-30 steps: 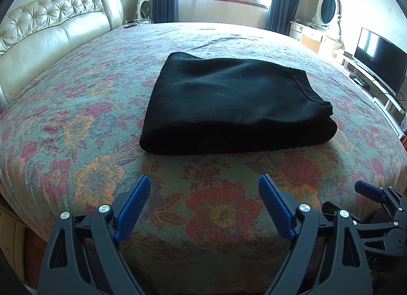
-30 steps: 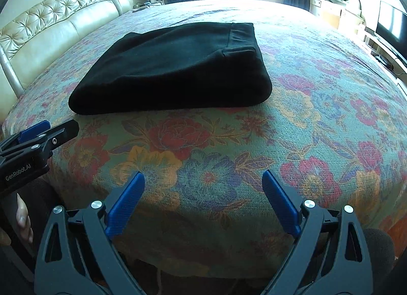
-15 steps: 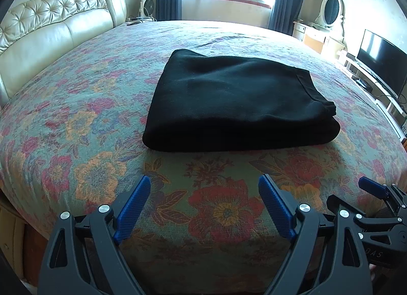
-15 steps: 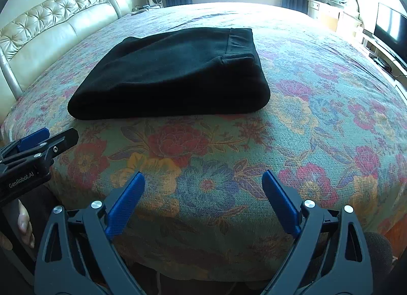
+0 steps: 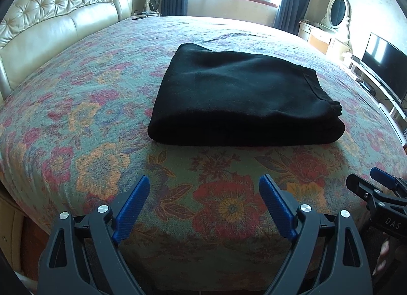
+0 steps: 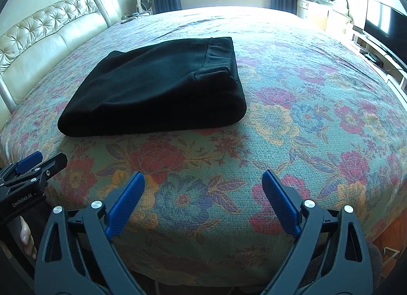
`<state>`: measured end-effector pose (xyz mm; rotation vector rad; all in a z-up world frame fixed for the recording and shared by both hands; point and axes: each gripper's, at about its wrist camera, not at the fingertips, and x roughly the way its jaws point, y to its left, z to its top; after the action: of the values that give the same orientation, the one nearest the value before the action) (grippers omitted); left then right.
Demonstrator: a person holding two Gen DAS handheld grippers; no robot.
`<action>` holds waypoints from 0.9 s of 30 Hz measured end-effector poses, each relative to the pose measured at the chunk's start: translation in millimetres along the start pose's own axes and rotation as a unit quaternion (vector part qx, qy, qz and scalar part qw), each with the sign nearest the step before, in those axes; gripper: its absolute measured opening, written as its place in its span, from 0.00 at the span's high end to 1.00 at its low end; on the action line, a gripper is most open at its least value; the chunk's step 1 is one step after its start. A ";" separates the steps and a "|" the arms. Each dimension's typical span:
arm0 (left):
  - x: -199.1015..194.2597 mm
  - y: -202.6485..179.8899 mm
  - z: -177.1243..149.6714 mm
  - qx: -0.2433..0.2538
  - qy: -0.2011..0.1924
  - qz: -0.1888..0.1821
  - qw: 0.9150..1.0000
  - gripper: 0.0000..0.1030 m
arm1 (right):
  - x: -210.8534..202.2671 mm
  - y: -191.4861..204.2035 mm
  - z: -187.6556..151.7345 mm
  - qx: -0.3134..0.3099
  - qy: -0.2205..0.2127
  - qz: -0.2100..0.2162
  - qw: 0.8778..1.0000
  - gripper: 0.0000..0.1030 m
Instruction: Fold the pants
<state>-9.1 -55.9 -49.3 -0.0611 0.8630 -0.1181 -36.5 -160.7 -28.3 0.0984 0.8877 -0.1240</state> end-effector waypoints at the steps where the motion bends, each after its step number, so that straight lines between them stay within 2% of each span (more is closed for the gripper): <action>1: 0.7 0.7 -0.4 -0.002 0.001 0.003 1.000 0.15 | 0.7 -0.8 0.2 0.001 0.000 0.000 1.000 0.09; 6: 3.8 2.0 -4.1 0.004 0.006 0.014 1.000 0.15 | 2.4 0.1 -1.4 0.001 0.004 0.001 1.000 0.09; 12: 0.5 3.9 -4.4 0.006 -0.004 -0.037 0.999 0.15 | 5.5 2.4 -3.9 -0.002 0.010 0.003 1.000 0.09; 22: 2.4 3.0 -2.7 0.014 -0.006 -0.024 1.000 0.15 | 9.2 5.6 -7.4 -0.004 0.018 0.007 1.000 0.09; 25: -5.5 3.1 -3.4 0.015 -0.037 -0.004 0.999 0.14 | 10.1 6.0 -8.7 -0.004 0.020 0.008 1.000 0.09; 27: -7.7 1.7 -2.3 0.025 -0.043 -0.008 0.999 0.14 | 10.7 6.5 -9.4 -0.006 0.021 0.007 1.000 0.09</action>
<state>-15.7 -53.2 -45.1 -0.0270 0.7735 -0.1510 -36.1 -153.7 -42.2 0.0967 0.9296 -0.1041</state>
